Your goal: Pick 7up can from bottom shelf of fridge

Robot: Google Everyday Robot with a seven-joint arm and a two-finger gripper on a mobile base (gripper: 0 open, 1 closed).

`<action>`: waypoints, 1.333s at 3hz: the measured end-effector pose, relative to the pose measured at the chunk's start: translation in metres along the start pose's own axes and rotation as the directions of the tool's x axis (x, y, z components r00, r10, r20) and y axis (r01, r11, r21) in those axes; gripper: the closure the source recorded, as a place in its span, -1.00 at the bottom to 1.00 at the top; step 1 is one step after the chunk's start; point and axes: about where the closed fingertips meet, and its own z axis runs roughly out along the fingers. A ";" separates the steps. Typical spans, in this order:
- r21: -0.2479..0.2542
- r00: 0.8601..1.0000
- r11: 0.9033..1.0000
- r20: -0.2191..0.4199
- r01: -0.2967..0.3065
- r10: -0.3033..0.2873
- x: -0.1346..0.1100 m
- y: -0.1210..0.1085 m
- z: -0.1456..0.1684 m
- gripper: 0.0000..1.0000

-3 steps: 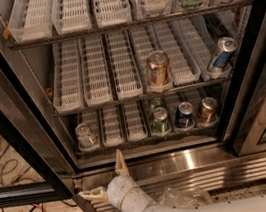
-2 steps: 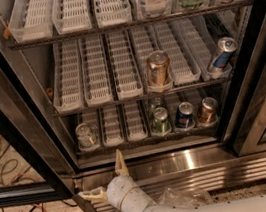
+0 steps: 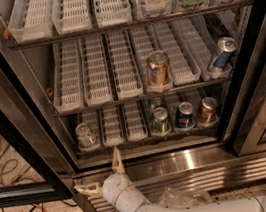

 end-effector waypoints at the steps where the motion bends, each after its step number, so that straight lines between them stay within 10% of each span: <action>1: 0.001 1.000 1.000 0.001 0.000 0.000 0.000 0.000 0.000 -1.00; 4: 0.001 1.000 1.000 0.001 0.000 0.000 0.000 0.000 0.000 -0.58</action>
Offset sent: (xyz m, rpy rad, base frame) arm 0.0002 -0.0001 0.0000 0.0003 -0.0005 -0.0007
